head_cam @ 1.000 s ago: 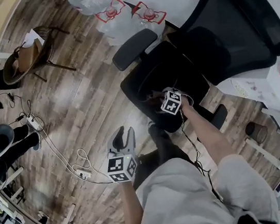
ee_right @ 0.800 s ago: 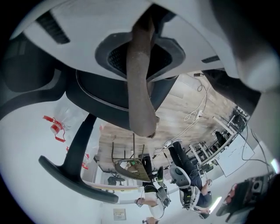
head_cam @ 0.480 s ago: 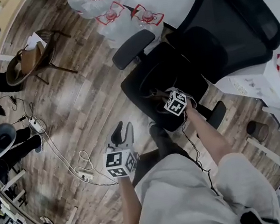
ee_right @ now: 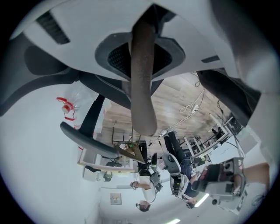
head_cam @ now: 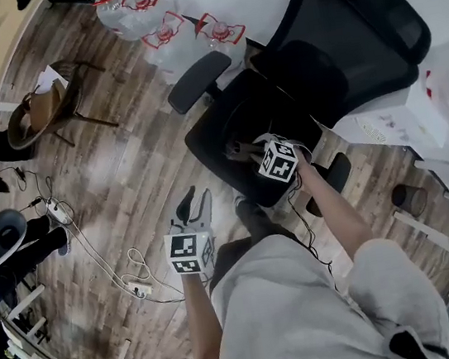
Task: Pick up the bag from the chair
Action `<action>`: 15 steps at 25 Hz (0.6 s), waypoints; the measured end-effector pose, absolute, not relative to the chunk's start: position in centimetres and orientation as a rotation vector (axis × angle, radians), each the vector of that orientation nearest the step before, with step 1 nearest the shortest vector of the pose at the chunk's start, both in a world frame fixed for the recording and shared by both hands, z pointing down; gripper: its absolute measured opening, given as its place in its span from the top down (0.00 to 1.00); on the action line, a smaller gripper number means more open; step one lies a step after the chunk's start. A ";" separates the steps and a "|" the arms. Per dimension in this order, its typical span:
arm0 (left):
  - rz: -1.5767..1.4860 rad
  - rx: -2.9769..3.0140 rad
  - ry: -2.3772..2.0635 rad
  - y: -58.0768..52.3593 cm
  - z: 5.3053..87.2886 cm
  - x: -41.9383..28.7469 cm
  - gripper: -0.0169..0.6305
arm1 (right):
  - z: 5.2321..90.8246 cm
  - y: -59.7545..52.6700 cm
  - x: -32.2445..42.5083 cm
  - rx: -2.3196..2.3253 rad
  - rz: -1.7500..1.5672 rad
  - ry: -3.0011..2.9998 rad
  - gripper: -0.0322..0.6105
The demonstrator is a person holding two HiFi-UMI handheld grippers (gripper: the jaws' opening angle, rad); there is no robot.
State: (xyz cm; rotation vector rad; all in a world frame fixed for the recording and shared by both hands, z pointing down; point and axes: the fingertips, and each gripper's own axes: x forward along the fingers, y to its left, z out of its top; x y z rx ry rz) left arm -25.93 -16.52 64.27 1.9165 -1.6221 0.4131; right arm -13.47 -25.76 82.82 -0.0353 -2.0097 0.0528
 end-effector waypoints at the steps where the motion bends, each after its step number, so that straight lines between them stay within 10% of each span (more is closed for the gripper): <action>1: 0.447 1.960 -1.595 -16.6 64.3 -25.3 0.79 | 81.8 -25.7 -13.6 -0.063 0.031 -2.018 0.81; 15: 0.515 2.478 -1.325 -21.8 59.2 -17.0 0.55 | 64.8 -23.4 -13.8 -0.453 -0.328 -2.057 0.81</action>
